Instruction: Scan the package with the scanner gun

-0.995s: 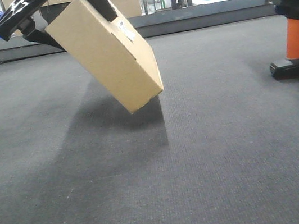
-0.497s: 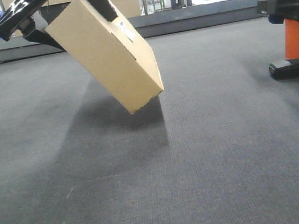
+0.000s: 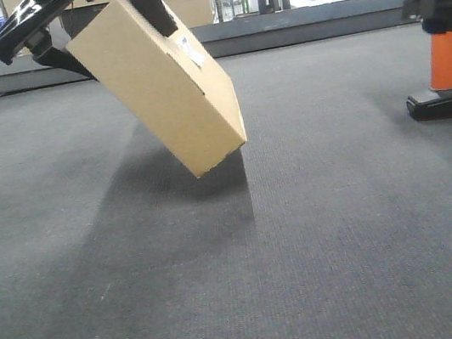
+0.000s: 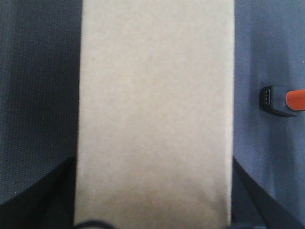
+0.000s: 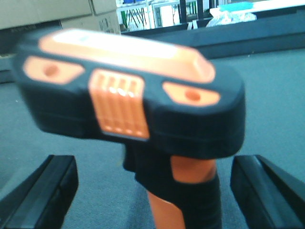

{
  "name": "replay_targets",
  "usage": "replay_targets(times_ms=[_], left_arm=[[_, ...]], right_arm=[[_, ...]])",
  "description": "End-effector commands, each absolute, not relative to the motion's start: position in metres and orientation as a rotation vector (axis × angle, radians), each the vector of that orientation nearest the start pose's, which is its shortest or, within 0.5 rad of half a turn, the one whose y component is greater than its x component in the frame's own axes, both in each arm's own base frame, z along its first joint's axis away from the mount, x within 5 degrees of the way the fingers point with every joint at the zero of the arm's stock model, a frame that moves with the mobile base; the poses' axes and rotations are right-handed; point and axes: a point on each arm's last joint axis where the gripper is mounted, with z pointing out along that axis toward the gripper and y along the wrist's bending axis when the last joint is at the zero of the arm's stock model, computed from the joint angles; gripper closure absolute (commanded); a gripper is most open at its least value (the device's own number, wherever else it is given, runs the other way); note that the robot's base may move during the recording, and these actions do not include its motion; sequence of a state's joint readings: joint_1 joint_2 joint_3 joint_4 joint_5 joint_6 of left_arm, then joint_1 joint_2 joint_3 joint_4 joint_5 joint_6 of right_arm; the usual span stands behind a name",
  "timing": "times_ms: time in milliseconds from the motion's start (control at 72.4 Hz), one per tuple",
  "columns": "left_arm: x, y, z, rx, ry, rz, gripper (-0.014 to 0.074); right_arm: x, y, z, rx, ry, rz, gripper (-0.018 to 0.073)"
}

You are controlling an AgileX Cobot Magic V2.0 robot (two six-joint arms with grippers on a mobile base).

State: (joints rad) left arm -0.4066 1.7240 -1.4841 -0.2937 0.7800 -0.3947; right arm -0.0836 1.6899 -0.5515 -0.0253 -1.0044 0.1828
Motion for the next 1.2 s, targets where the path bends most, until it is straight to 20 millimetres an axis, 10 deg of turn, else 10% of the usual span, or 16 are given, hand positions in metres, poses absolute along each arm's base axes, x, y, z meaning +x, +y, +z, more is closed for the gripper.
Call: replay_targets(times_ms=[0, 484, 940, 1188], left_arm=[[0.346, -0.173, 0.315, -0.166, 2.556, -0.685, 0.0708], [0.327, -0.142, 0.342, 0.035, 2.533, -0.301, 0.0708], [0.335, -0.065, 0.354, 0.066, 2.523, -0.059, 0.0708], [0.340, -0.032, 0.354, 0.070, 2.524, 0.028, 0.0708]], right_arm=[[0.297, -0.024, 0.194, 0.196, 1.594, 0.078, -0.0001], [0.218, -0.018, 0.208, 0.203, 1.646, 0.075, 0.0001], [0.160, -0.013, 0.256, 0.205, 1.658, 0.065, 0.0718], [0.126, -0.011, 0.266, 0.211, 1.682, 0.060, 0.0727]])
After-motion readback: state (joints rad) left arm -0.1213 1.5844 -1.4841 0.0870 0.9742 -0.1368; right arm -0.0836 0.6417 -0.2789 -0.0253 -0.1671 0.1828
